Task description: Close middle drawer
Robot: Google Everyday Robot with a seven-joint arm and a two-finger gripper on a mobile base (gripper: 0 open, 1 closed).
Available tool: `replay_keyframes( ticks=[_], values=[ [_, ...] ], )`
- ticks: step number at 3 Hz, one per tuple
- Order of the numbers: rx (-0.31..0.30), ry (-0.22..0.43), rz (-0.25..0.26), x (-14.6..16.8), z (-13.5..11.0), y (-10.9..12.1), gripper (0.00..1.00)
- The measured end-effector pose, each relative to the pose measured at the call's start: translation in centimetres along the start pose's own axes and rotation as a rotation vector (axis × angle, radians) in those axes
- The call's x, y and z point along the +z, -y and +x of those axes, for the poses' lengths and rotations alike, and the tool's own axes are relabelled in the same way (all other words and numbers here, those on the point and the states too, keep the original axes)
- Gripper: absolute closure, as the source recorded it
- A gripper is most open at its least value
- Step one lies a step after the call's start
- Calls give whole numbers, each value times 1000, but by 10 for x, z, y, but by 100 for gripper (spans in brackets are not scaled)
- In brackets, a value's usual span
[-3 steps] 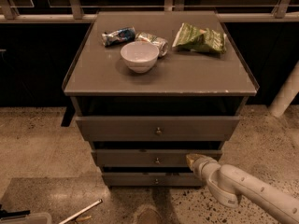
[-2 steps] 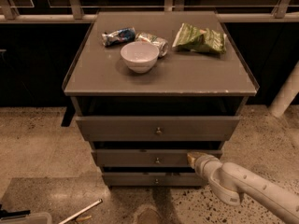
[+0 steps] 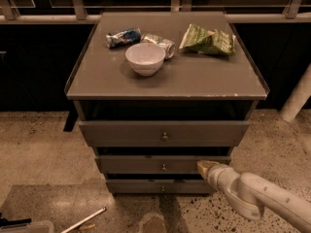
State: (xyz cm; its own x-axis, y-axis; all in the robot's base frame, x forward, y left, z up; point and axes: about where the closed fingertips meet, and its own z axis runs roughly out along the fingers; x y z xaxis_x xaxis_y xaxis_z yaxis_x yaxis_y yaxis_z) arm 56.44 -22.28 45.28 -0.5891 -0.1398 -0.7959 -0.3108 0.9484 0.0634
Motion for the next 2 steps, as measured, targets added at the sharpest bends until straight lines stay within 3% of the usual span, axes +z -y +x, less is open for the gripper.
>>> replay_keyframes(
  ticks=[1,2],
  values=[
    [-28,30,-76,-51,0,-9,100],
    [-29,43,-106,-54,-4,-17,81]
  ],
)
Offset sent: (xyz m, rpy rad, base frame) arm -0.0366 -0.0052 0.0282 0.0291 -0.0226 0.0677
